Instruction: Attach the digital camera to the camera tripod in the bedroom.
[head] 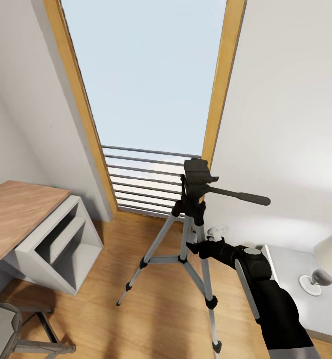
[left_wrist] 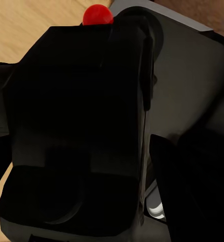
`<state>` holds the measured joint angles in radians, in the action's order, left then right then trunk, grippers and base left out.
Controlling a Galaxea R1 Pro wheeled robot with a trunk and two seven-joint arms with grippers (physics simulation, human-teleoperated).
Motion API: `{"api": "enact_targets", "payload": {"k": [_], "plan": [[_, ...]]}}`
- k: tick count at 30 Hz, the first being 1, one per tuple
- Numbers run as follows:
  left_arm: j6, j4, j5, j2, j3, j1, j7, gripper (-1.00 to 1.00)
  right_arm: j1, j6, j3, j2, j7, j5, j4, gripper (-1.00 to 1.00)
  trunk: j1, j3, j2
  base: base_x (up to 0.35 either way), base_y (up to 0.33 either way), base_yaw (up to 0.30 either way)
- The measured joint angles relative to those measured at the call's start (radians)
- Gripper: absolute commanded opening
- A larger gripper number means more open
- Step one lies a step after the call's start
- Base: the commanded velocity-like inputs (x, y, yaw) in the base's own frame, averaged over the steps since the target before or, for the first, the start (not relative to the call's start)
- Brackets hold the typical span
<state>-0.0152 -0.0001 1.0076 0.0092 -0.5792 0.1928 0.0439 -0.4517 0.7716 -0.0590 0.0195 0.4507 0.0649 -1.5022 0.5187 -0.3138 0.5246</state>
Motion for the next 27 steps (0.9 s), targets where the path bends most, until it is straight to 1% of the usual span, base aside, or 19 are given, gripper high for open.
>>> {"api": "enact_targets", "payload": {"k": [12, 13, 14, 16, 17, 18, 23, 27], "plan": [[0.001, 0.000, 0.000, 0.000, 0.000, 0.000, 0.000, -1.00, 0.000, 0.003, 0.000, -0.001, 0.001, -0.003, 0.001, 1.00, 0.000, 0.000, 0.000, 0.001, 0.000, 0.000], [0.001, 0.000, 0.000, 0.000, 0.000, 0.000, 0.000, -1.00, 0.000, 0.003, 0.000, -0.001, 0.001, -0.003, 0.001, -1.00, 0.000, 0.000, 0.000, 0.000, 0.000, 0.000], [0.000, 0.000, 0.000, 0.000, 0.000, 0.000, 0.000, -1.00, 0.000, 0.005, 0.000, -0.001, 0.003, -0.011, 0.002, -1.00, 0.000, 0.000, 0.000, 0.000, 0.000, 0.000], [0.000, 0.000, 0.000, 0.000, 0.000, 0.000, 0.000, -1.00, 0.000, 0.003, 0.000, -0.001, 0.005, -0.005, 0.004, -1.00, 0.000, 0.000, 0.000, 0.000, 0.000, 0.000], [0.001, 0.000, 0.000, 0.000, 0.000, 0.000, 0.000, -1.00, 0.000, 0.005, 0.000, -0.001, 0.002, -0.011, 0.005, -1.00, 0.000, 0.000, 0.000, 0.000, 0.000, 0.000], [0.000, 0.000, 0.000, 0.000, 0.000, 0.000, 0.000, -1.00, 0.000, 0.000, 0.001, -0.001, 0.000, 0.003, 0.005, -1.00, 0.000, 0.000, 0.000, 0.000, 0.000, 0.000], [0.000, 0.000, 0.000, 0.000, 0.000, 0.000, 0.000, -1.00, 0.000, 0.005, 0.000, 0.000, 0.002, -0.017, 0.016, -1.00, 0.000, 0.000, 0.000, 0.000, 0.000, 0.000], [0.000, 0.000, 0.000, 0.000, 0.000, 0.000, 0.000, -1.00, 0.000, 0.003, -0.001, -0.001, 0.002, -0.016, 0.032, -1.00, 0.000, 0.000, 0.000, 0.000, 0.000, 0.000]]}}
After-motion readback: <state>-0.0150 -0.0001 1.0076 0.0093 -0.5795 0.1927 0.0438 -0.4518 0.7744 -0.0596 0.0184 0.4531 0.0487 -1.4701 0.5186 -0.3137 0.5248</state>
